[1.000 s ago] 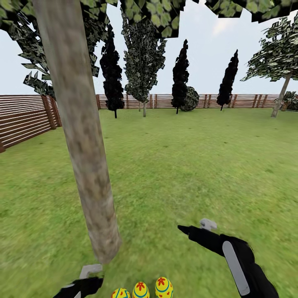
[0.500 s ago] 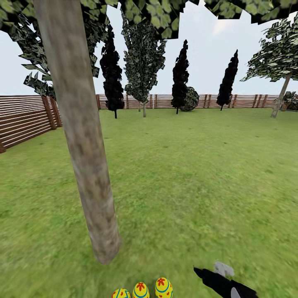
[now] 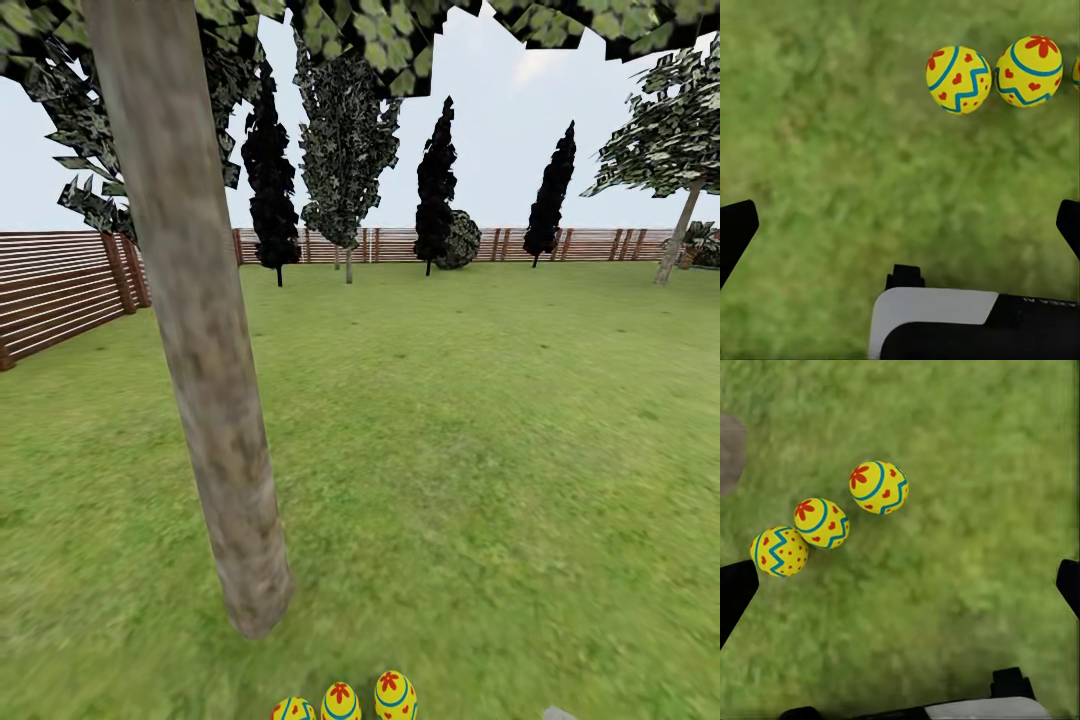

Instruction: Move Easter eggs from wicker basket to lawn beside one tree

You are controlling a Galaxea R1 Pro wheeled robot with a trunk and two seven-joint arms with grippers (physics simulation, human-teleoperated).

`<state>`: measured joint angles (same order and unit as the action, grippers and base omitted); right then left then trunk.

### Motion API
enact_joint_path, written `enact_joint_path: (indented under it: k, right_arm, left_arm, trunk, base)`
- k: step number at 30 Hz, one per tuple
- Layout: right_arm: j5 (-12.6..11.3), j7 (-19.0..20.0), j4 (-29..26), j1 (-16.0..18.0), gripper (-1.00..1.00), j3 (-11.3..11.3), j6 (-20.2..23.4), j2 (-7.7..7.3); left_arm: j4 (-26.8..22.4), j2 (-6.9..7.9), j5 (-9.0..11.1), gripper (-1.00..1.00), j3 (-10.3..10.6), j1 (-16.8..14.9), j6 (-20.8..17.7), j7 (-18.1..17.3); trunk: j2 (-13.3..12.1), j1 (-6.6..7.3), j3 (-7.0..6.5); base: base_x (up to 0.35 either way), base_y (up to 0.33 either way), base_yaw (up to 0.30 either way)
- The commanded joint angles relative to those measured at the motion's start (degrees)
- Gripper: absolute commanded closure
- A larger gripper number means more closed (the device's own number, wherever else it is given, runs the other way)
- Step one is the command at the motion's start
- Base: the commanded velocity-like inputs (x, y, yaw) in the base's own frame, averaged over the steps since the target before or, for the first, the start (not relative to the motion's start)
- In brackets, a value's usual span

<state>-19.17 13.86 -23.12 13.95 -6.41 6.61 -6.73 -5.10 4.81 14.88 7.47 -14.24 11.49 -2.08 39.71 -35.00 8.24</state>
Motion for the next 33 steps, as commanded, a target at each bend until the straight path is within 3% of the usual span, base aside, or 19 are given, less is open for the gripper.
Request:
enact_joint_path:
  k: [1, 10, 17, 26, 33]
  right_arm:
    - [-0.45, 0.27, 0.71, 0.03, -1.00, -0.32, 0.00, 0.01]
    - [-0.43, -0.68, 4.74, 0.03, -1.00, -0.27, -1.70, -0.19]
    - [-0.59, -5.12, 6.80, 0.03, -1.00, -0.62, -1.85, 0.24]
    - [-0.60, -5.74, 11.05, 0.03, -1.00, -0.60, -1.86, -0.42]
    - [-0.74, -5.77, 14.75, 0.03, -1.00, -0.47, -1.86, -0.12]
  left_arm:
    - [0.07, 0.02, 0.60, -1.00, 0.45, 0.01, 0.22, -0.20]
    - [0.17, 0.03, 0.59, -1.00, 0.52, 0.33, 0.28, -0.20]
    - [0.17, 0.03, 0.59, -1.00, 0.51, 1.26, 0.29, -0.20]
    - [0.17, 0.03, 0.65, -1.00, 0.45, 2.05, 0.29, -0.20]
    - [0.18, 0.00, 0.68, -1.00, 0.44, 2.54, 0.29, -0.20]
  trunk:
    - [-0.34, 0.21, -0.10]
    - [-3.95, 2.19, -1.71]
    - [-6.76, 3.73, -2.97]
    - [-10.37, 5.70, -4.58]
    - [-13.18, 7.24, -5.84]
  base:
    - [0.000, 0.000, 0.000]
    - [0.000, 0.000, 0.000]
    - [0.000, 0.000, 0.000]
    - [0.000, 0.000, 0.000]
    - [0.000, 0.000, 0.000]
